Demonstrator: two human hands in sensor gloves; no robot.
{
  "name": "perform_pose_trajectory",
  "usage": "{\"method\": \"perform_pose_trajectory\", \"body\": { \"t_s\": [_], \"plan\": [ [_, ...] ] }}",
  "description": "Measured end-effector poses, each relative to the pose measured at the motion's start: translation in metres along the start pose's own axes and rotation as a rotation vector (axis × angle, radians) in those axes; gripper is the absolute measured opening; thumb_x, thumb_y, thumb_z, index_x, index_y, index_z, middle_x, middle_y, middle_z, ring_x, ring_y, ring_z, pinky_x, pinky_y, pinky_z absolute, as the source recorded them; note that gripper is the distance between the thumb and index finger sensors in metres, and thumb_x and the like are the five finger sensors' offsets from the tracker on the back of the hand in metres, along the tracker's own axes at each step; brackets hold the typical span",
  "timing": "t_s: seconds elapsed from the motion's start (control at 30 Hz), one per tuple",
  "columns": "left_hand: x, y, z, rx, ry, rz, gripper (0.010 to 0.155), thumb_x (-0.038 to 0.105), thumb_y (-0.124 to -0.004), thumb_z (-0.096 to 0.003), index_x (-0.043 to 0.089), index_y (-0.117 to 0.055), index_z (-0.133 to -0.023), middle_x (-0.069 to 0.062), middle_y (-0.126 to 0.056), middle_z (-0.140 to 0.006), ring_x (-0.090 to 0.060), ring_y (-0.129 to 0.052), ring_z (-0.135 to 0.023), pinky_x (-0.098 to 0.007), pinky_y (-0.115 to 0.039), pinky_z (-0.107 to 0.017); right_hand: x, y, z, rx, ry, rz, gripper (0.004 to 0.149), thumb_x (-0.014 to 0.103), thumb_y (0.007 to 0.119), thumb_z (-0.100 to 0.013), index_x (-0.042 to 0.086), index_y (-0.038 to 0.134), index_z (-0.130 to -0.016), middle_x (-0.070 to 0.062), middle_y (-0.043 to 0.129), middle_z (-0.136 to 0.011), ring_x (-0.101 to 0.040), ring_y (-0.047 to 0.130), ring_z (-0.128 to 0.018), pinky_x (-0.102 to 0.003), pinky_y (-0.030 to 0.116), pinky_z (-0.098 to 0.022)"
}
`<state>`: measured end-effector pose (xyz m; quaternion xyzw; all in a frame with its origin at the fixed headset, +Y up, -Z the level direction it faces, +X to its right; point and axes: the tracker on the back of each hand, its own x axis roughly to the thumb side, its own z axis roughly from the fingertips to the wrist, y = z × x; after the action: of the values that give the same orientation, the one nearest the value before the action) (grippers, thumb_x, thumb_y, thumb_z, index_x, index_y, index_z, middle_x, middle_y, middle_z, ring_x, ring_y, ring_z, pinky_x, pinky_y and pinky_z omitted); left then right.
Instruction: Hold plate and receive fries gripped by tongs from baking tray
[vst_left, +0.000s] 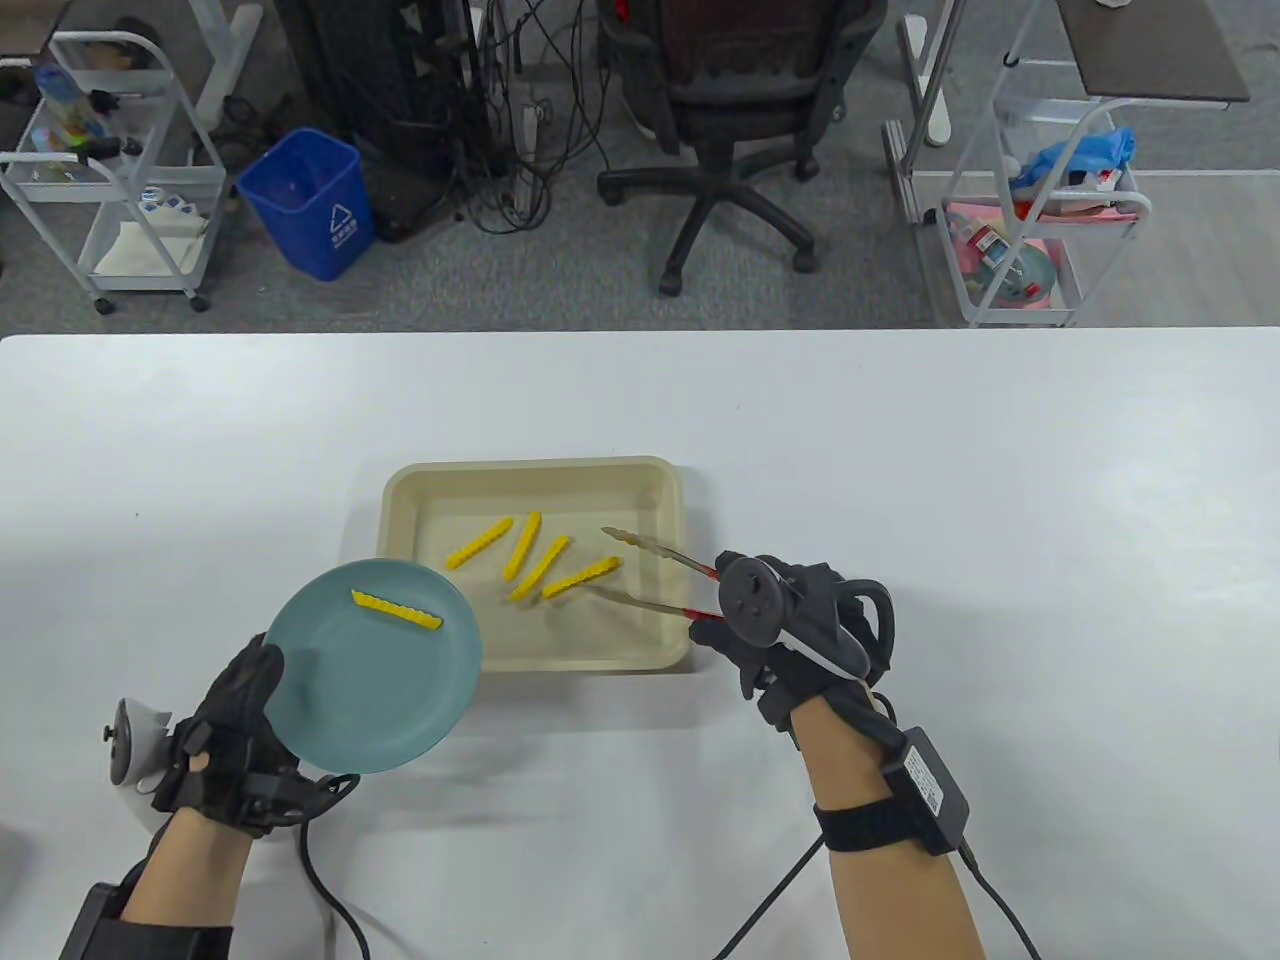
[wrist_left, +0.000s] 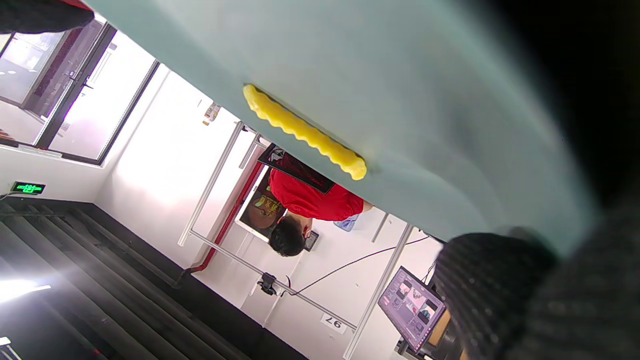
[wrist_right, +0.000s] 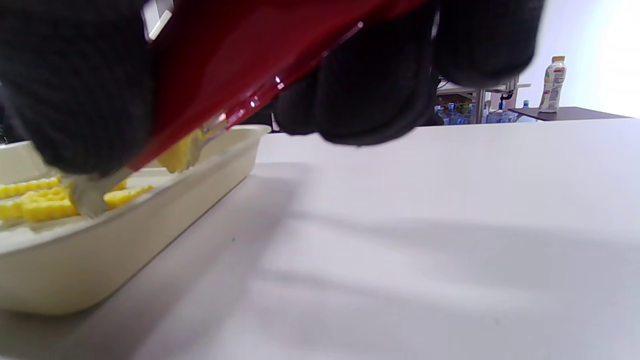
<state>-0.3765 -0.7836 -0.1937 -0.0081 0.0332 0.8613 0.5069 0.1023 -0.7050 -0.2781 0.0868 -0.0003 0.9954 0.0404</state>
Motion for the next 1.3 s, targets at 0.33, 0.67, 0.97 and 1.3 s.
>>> {"method": "perform_pose_trajectory", "body": {
  "t_s": [0.33,0.67,0.97,1.3],
  "plan": [
    [0.000,0.000,0.000,0.000,0.001,0.002,0.066,0.032,-0.070,-0.0520,-0.010,-0.060,-0.101,-0.037,-0.079,-0.079,-0.058,-0.102,-0.044,-0.056,-0.096,-0.022,-0.002,0.004,-0.003,0.042,-0.027,-0.051,0.066,0.063,0.096,-0.040,0.032,0.080,-0.096,-0.001,0.091,-0.084,-0.025,0.102,-0.049,-0.058,0.076,-0.056],
    [0.000,0.000,0.000,0.000,0.000,0.005,0.066,0.032,-0.070,-0.0520,-0.010,-0.060,-0.101,-0.038,-0.078,-0.079,-0.058,-0.102,-0.044,-0.056,-0.096,-0.022,-0.003,-0.005,0.002,0.024,-0.109,-0.130,0.061,0.059,0.097,-0.040,0.031,0.084,-0.092,-0.001,0.093,-0.080,-0.025,0.102,-0.046,-0.057,0.076,-0.056],
    [0.000,0.000,0.000,-0.001,-0.002,0.000,0.066,0.032,-0.070,-0.0520,-0.010,-0.059,-0.101,-0.038,-0.078,-0.079,-0.058,-0.102,-0.044,-0.056,-0.096,-0.022,0.026,-0.044,0.025,-0.256,-0.258,-0.214,0.059,0.062,0.093,-0.042,0.030,0.084,-0.091,-0.004,0.096,-0.074,-0.021,0.104,-0.035,-0.053,0.082,-0.048],
    [-0.001,0.000,0.000,-0.004,-0.002,-0.003,0.066,0.032,-0.070,-0.0520,-0.011,-0.059,-0.101,-0.038,-0.078,-0.079,-0.058,-0.102,-0.044,-0.056,-0.096,-0.022,0.099,-0.051,0.058,-0.306,-0.380,-0.199,0.058,0.063,0.091,-0.043,0.029,0.085,-0.090,-0.006,0.098,-0.071,-0.020,0.105,-0.031,-0.051,0.084,-0.044]
  ]
}}
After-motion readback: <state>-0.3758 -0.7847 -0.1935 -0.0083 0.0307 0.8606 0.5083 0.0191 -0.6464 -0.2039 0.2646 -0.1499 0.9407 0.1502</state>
